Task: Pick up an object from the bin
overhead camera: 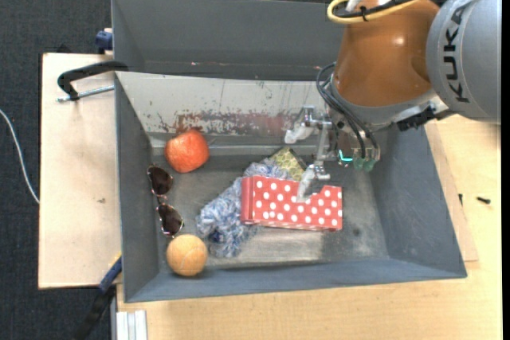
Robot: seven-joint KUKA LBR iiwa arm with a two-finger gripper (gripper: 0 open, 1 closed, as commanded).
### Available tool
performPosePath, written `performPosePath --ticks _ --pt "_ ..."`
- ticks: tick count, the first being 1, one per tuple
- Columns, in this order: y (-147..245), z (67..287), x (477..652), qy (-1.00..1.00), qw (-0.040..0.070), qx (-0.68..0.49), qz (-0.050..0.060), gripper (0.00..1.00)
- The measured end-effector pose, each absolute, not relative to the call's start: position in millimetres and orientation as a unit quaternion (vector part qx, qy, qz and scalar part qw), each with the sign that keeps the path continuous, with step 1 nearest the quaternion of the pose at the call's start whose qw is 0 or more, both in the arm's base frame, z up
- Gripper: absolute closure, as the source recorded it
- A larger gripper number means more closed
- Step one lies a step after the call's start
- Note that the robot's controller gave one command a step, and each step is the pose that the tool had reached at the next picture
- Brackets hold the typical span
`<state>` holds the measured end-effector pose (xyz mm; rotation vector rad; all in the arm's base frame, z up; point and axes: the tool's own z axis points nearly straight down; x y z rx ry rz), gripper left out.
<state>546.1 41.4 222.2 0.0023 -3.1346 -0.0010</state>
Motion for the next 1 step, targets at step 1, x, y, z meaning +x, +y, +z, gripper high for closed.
performPosePath --ticks 1 --pt "41.3 226.0 547.7 -1.0 0.0 0.0 -0.001 0.0"
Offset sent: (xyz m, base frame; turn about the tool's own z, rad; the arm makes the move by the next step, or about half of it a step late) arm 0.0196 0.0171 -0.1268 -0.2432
